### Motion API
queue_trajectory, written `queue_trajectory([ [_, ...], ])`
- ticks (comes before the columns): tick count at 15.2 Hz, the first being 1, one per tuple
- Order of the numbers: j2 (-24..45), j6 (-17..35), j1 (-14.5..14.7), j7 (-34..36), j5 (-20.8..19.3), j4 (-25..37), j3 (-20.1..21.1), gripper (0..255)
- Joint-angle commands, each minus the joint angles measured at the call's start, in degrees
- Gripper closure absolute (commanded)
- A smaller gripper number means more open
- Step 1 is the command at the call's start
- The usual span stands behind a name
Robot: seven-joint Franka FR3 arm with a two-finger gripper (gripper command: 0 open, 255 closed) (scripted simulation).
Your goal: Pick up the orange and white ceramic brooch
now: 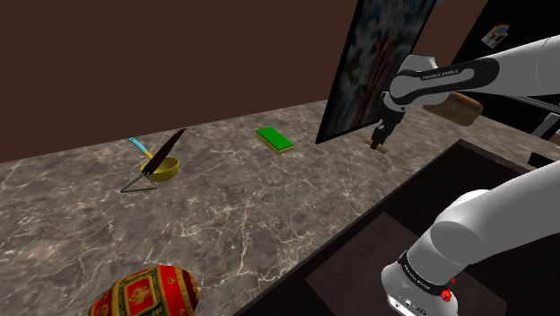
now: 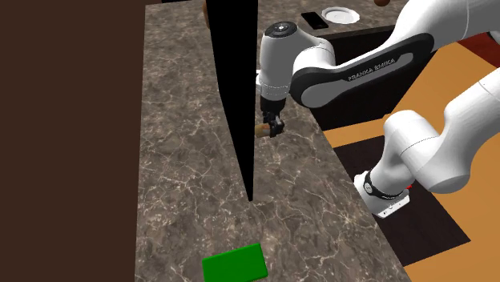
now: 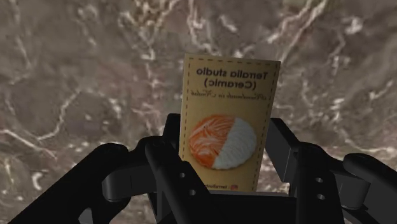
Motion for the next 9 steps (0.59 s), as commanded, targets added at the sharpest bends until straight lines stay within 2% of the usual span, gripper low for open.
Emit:
queue_trajectory([
  [1, 0.04, 0.04, 0.0, 0.02, -0.01, -0.09, 0.0, 255],
  [7, 0.02, -0.02, -0.06, -0.12, -0.04, -0.04, -0.09, 255],
  [9, -0.69, -1.72, -0.09, -0.03, -0.06, 0.98, 0.23, 255],
])
